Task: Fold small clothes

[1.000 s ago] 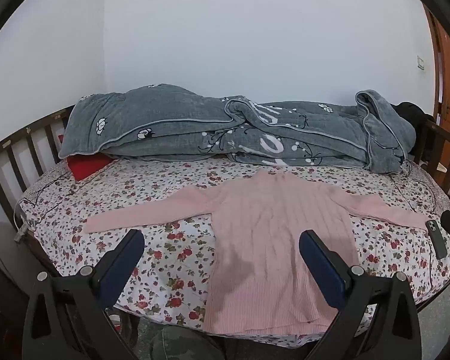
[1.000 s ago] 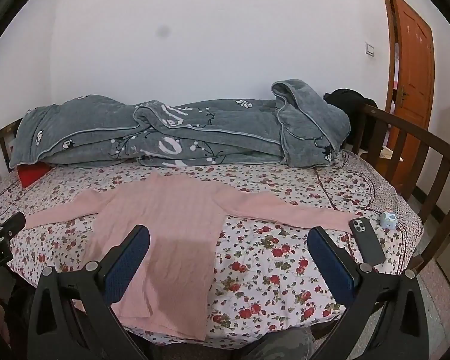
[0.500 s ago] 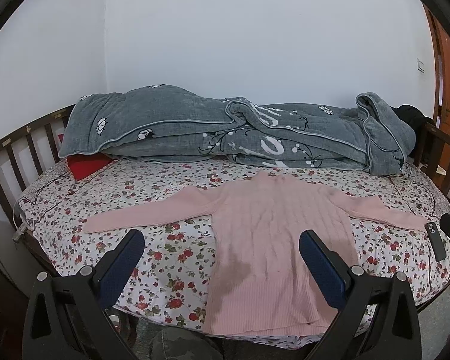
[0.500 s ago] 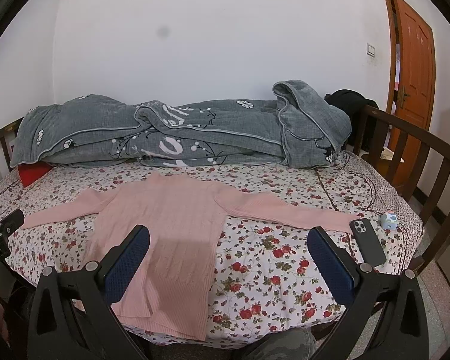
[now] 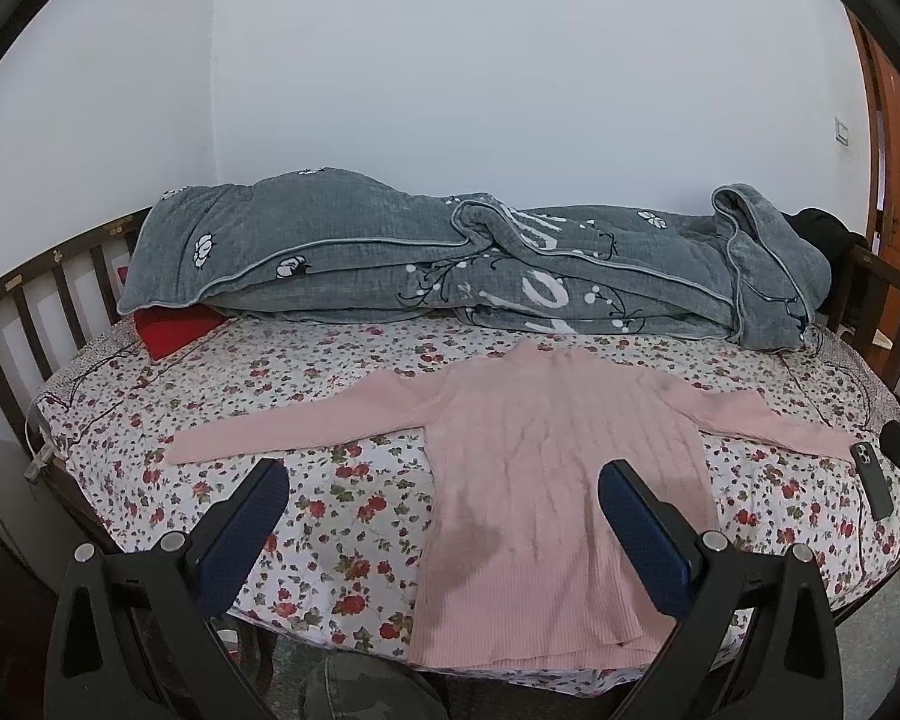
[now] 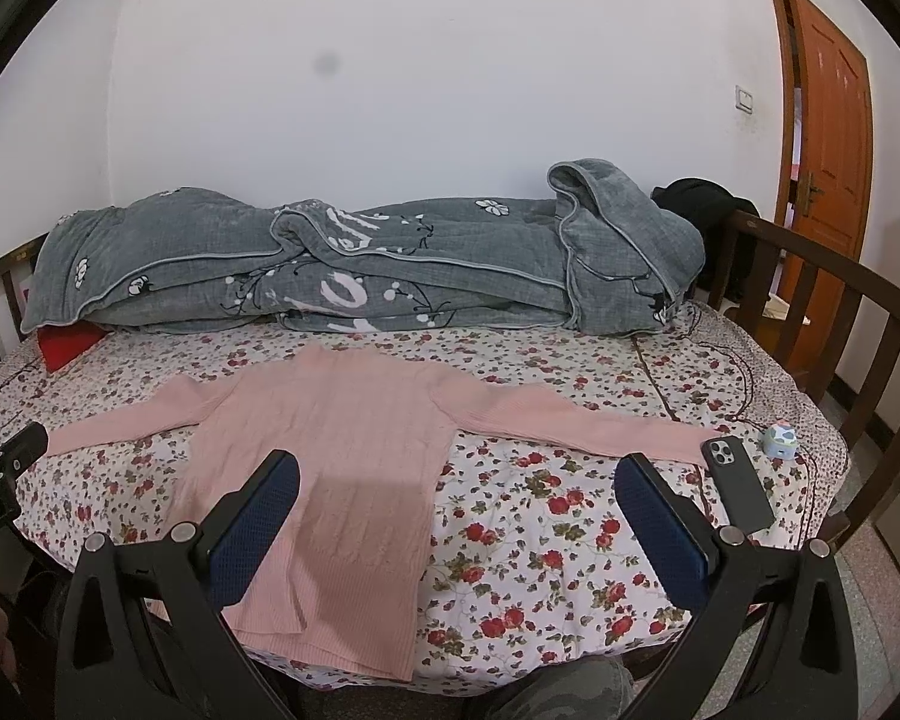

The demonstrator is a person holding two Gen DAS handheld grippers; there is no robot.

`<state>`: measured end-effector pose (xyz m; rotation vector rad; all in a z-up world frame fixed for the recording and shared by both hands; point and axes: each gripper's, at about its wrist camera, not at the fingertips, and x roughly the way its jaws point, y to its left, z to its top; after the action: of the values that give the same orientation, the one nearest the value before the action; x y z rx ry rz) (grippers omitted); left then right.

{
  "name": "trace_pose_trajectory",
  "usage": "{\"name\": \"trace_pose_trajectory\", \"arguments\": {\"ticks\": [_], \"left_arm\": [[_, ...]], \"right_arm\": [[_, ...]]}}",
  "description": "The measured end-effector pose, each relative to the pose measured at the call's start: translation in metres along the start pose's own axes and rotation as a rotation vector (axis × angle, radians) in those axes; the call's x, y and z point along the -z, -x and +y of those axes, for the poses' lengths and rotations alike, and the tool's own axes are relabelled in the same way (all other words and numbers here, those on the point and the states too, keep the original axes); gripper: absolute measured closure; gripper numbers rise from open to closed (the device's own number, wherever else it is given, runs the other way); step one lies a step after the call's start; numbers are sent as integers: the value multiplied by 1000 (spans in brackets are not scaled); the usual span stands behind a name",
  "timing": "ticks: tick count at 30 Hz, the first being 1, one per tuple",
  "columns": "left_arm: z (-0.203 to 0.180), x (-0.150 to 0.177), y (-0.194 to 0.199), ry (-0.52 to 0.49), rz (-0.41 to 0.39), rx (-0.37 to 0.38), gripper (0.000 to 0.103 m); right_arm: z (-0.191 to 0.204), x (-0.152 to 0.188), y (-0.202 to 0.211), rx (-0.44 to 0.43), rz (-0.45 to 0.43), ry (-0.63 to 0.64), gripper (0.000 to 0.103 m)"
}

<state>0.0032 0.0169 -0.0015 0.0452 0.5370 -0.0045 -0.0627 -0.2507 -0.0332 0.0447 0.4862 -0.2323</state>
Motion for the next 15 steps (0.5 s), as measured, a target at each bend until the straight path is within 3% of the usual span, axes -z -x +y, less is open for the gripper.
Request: {"name": "trace_pose_trajectory", "arguments": {"ticks": [15], "left_arm": [[2,4,3,3,-17,8,0]], "right_arm": [[-1,2,2,1,-5,2,0]]}}
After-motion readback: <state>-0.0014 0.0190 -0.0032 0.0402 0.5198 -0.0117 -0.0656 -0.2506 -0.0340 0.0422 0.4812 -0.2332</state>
